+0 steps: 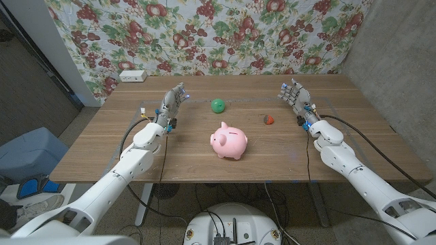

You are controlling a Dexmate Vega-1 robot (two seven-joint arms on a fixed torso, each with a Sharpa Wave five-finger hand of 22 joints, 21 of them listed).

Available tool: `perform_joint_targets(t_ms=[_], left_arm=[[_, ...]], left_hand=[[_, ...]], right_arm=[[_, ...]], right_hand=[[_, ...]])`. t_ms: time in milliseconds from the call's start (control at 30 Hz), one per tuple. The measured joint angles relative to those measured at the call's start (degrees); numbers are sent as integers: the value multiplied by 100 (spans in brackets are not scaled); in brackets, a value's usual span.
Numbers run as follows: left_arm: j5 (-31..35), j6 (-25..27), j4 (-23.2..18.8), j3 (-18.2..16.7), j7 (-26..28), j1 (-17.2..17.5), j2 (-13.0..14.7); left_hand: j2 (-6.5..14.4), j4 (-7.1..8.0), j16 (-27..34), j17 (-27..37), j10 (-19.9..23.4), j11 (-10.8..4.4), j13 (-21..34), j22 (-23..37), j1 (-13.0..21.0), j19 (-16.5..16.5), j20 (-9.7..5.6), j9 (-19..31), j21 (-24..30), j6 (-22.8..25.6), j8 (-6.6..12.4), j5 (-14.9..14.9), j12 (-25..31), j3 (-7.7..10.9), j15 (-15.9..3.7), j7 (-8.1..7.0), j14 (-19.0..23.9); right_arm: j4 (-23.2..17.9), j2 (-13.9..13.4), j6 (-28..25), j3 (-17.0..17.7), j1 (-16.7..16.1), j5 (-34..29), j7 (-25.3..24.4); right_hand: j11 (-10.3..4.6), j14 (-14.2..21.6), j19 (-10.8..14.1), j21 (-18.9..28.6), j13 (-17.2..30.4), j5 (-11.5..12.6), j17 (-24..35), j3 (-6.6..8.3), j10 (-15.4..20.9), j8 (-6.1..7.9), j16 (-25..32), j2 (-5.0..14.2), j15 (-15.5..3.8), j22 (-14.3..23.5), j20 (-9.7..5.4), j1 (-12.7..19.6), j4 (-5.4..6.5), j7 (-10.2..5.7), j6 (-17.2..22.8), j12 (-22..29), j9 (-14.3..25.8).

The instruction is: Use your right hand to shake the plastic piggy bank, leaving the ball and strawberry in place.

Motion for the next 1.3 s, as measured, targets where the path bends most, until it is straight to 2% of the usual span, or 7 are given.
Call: perform_joint_targets(t_ms=[133,467,733,767,800,1300], left_arm=[[-12,25,57,-2,-11,-45,6],[-57,39,314,2,-173,-193,-22],[-66,23,439,3,-233,-271,-25],[-66,23,448,3,-233,-276,-24],[-82,-4,459,3,-290,-281,-23],[-156,-44,551,-16,-414,-282,-14]], left_hand=[[0,-23,0,0,6,7,0,0,0,38,21,0,0,0,9,0,4,-23,7,0,7],[0,-47,0,1,27,27,-1,-1,0,128,50,-1,0,0,9,0,5,0,-24,0,38],[0,-47,0,1,27,27,-1,-1,0,189,50,-1,-44,31,8,0,4,1,0,31,62],[0,-47,0,1,27,27,-1,-2,0,190,50,-1,-44,31,8,0,4,1,0,32,62],[0,-47,0,2,27,27,-1,-1,0,190,50,-1,-44,31,8,0,5,1,-1,31,60],[15,-93,0,2,79,17,-1,-2,-16,210,71,-2,-104,30,8,0,4,0,-2,31,59]], right_arm=[[-137,-57,4,-34,-24,-199,-214],[-630,-246,-10,-88,-177,-668,-717],[-783,-300,-50,-117,-207,-958,-990],[-783,-300,-54,-117,-207,-989,-1020],[-967,-360,-64,-143,-251,-1049,-1075],[-1537,-562,-227,-173,-434,-1595,-1535]], right_hand=[[0,-29,7,-22,0,0,-10,23,0,-21,0,-14,28,0,75,14,-73,0,0,-41,0],[0,2,-31,-65,-1,42,-36,48,0,-42,-34,-67,58,26,113,190,-142,0,0,-41,-1],[0,2,-31,-102,-1,44,-36,71,-1,-42,-32,-67,58,26,112,190,-214,31,-32,-85,-1],[0,2,-31,-106,-1,44,-36,71,0,-42,-32,-67,58,26,112,190,-213,31,-32,-85,-1],[0,2,-31,-106,-1,44,-36,71,-1,-42,-32,-67,58,26,112,190,-213,31,-32,-85,-1],[0,2,-31,-127,-1,44,-63,87,-1,-41,-31,-67,57,25,112,190,-229,62,0,-85,-2]])
